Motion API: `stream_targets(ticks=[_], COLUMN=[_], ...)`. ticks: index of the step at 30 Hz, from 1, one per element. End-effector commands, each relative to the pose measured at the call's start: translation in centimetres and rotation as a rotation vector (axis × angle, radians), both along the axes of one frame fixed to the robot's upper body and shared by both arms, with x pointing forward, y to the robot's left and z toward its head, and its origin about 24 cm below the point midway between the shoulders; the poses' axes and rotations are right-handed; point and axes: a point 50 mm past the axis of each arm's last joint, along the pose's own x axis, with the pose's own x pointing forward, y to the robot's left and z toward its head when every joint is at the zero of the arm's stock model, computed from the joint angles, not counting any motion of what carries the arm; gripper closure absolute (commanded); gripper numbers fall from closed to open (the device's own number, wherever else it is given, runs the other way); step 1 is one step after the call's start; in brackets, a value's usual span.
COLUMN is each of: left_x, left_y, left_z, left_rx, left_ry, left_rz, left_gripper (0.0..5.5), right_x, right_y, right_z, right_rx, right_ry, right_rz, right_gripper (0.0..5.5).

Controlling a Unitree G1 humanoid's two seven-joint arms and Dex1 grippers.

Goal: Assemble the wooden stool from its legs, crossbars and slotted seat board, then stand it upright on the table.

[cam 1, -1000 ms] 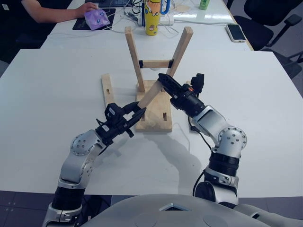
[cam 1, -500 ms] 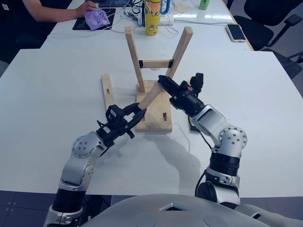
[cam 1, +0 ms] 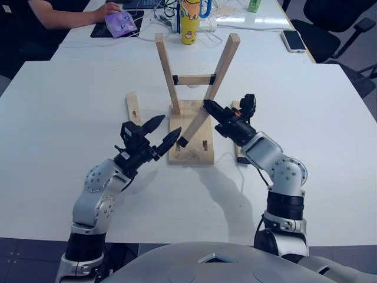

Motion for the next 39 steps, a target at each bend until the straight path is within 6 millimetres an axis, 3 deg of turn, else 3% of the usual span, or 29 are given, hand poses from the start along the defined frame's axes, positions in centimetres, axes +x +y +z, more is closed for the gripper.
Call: stream_targets(ticks=[1, 4, 8, 16, 22, 39], left_x=[0.0, -0.2, 0.1, 0.8, 1.0, 1.0], left_y=[0.7, 0.8, -0.3, -1.3, -1.3, -1.3], left_z=[0.7, 0.6, 0.7, 0.4, 0.1, 0.0], left_rx=[0.001, -0.009, -0.023, -0.018, -0.004, 0.026], left_ry=[-0.017, -0.021, -0.025, -0.007, 0.000, 0.007], left_rz=[0.021, 0.032, 0.005, -0.034, -0.032, -0.063], left_gripper=[1.36, 1.17, 1.17, 1.17, 1.17, 1.17], right_x=[-1.5, -2.4, -2.2, -0.3, 0.1, 0.5], right_y=[-3.8, -5.7, -5.8, -5.9, -5.1, -5.1], right_z=[2.9, 5.1, 4.8, 1.8, 0.0, -1.3], right_rx=[-0.161, -0.355, -0.524, -0.609, -0.605, -0.633], right_ry=[-0.192, -0.334, -0.429, -0.396, -0.357, -0.311], right_rz=[-0.241, -0.424, -0.512, -0.668, -0.656, -0.707], right_gripper=[5.05, 5.05, 5.05, 5.05, 5.05, 5.05])
